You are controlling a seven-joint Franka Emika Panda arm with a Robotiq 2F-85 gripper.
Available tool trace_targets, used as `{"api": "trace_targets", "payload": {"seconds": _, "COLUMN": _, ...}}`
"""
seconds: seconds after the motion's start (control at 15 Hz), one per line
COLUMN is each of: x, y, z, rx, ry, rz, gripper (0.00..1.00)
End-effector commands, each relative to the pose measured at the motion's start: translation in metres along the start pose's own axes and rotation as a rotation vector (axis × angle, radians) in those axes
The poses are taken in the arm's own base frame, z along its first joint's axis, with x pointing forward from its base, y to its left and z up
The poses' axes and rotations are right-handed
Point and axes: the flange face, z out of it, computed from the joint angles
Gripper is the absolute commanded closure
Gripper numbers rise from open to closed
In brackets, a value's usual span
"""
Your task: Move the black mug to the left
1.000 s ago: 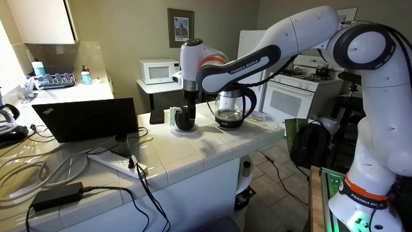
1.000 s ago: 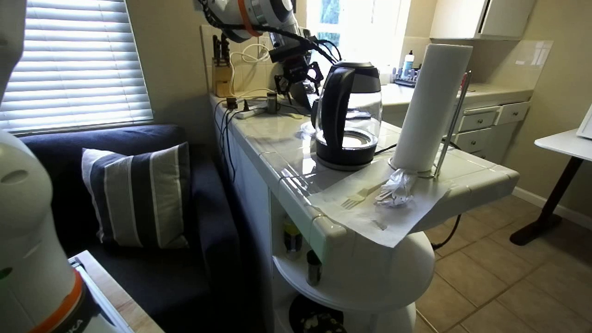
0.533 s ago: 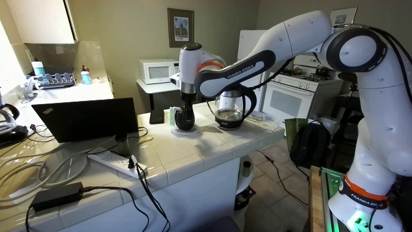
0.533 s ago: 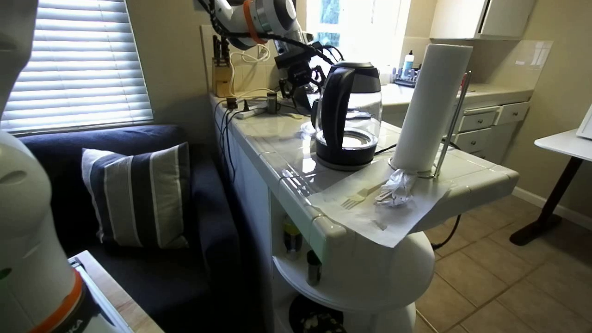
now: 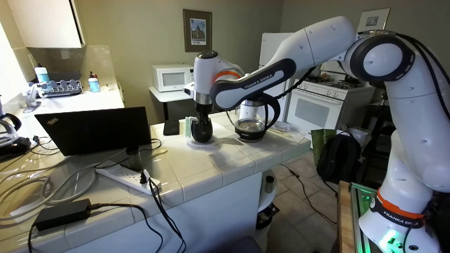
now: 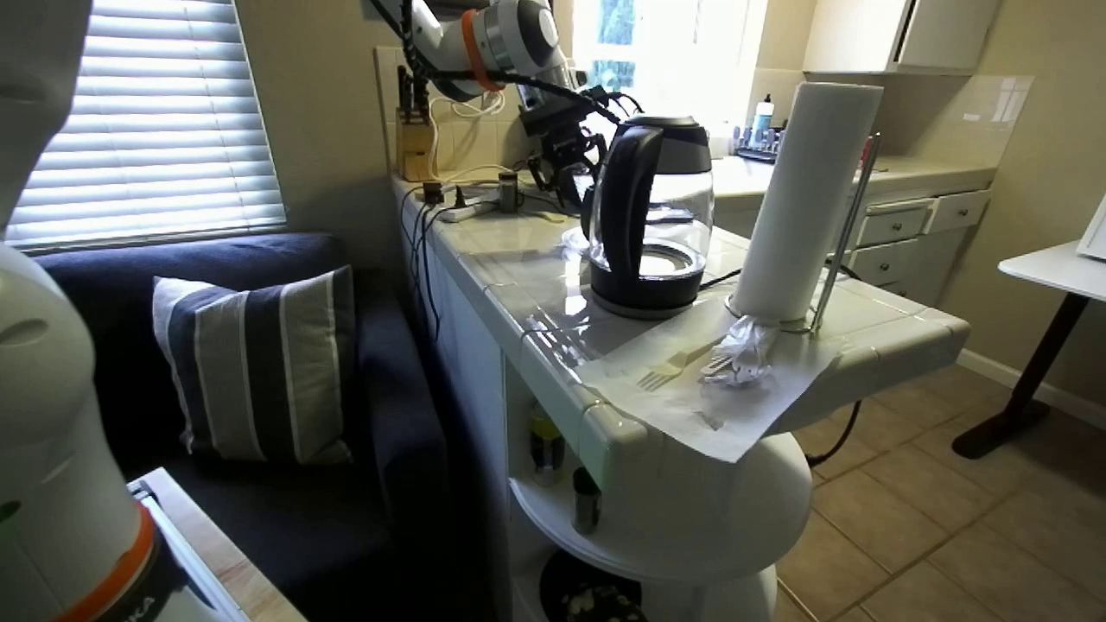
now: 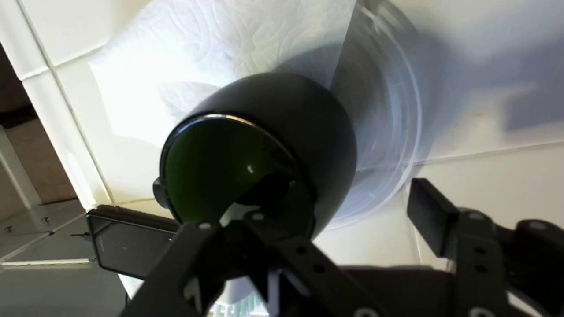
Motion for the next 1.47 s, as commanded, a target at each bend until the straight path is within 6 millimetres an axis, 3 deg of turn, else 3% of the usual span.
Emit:
{"api": "trace_targets", "payload": {"seconds": 0.0, "x": 0.006, "y": 0.002, "z": 0.003, "rx": 0.009, "ry": 0.009, "rz": -0.028, "gripper": 0.56}}
{"api": "trace_targets", "payload": {"seconds": 0.07, "x": 0.006, "y": 0.002, "z": 0.004, "rx": 0.010, "ry": 0.008, "rz": -0.029, "gripper": 0.58}}
{"api": "trace_targets", "payload": {"seconds": 0.13, "x": 0.007, "y": 0.003, "z": 0.004, "rx": 0.011, "ry": 0.007, "rz": -0.030, "gripper": 0.72}}
{"api": "trace_targets", "payload": {"seconds": 0.2, "x": 0.007, "y": 0.003, "z": 0.004, "rx": 0.011, "ry": 0.007, "rz": -0.030, "gripper": 0.78}}
{"api": "trace_targets", "payload": {"seconds": 0.33, "x": 0.006, "y": 0.005, "z": 0.003, "rx": 0.010, "ry": 0.000, "rz": -0.026, "gripper": 0.82}}
{"api": "trace_targets", "payload": {"seconds": 0.4, "x": 0.005, "y": 0.005, "z": 0.004, "rx": 0.006, "ry": -0.014, "rz": -0.015, "gripper": 1.00}}
{"api": "trace_targets", "payload": {"seconds": 0.73, "x": 0.004, "y": 0.001, "z": 0.011, "rx": 0.008, "ry": -0.047, "rz": 0.004, "gripper": 0.98}}
{"api": "trace_targets", "payload": {"seconds": 1.4, "x": 0.010, "y": 0.001, "z": -0.034, "rx": -0.019, "ry": -0.050, "rz": 0.062, "gripper": 0.98}}
